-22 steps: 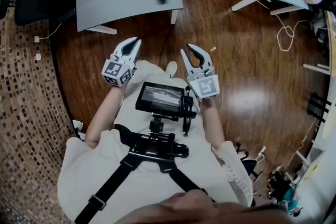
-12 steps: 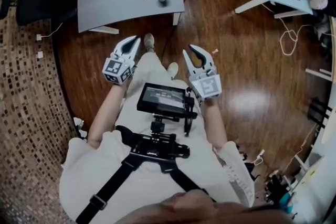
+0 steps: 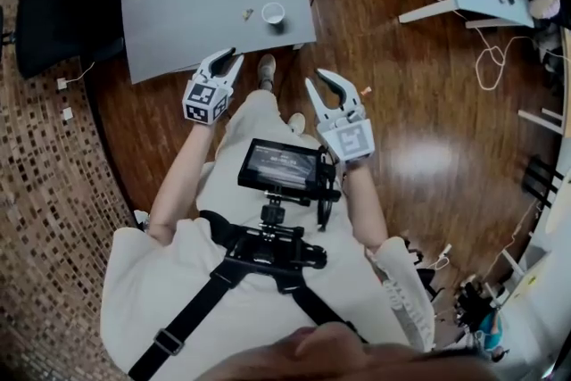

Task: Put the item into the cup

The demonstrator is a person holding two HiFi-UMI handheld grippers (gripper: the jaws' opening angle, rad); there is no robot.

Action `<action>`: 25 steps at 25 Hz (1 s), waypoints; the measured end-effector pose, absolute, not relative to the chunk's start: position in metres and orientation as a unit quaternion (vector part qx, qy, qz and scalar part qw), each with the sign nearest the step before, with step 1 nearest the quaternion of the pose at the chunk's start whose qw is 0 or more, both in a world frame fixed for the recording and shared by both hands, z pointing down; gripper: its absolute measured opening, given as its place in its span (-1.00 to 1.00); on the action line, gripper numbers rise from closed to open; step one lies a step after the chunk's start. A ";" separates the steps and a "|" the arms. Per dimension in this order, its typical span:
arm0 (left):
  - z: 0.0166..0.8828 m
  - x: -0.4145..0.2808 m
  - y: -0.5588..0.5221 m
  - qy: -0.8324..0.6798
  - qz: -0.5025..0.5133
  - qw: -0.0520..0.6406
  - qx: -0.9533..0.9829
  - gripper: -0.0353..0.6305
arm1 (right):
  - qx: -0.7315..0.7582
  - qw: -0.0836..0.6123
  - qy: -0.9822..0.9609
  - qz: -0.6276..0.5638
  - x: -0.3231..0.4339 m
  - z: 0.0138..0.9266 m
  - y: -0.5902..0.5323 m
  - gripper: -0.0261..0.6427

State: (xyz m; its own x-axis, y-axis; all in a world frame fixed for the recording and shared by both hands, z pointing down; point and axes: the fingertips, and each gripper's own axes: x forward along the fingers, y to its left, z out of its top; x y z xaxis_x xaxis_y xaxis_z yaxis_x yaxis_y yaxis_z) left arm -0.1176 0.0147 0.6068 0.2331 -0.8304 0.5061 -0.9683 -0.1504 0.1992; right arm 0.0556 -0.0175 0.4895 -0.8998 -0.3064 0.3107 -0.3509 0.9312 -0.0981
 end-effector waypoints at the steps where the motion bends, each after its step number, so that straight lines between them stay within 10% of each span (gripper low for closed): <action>1: 0.615 -0.122 0.004 -0.597 0.147 0.249 0.748 -0.62 | 0.171 0.148 -0.971 0.079 0.048 0.491 -0.025 -0.68; 25: 0.866 -0.186 -0.056 -0.467 0.359 0.373 0.717 -0.47 | 0.234 0.293 -0.919 0.121 -0.045 0.613 -0.095 -0.45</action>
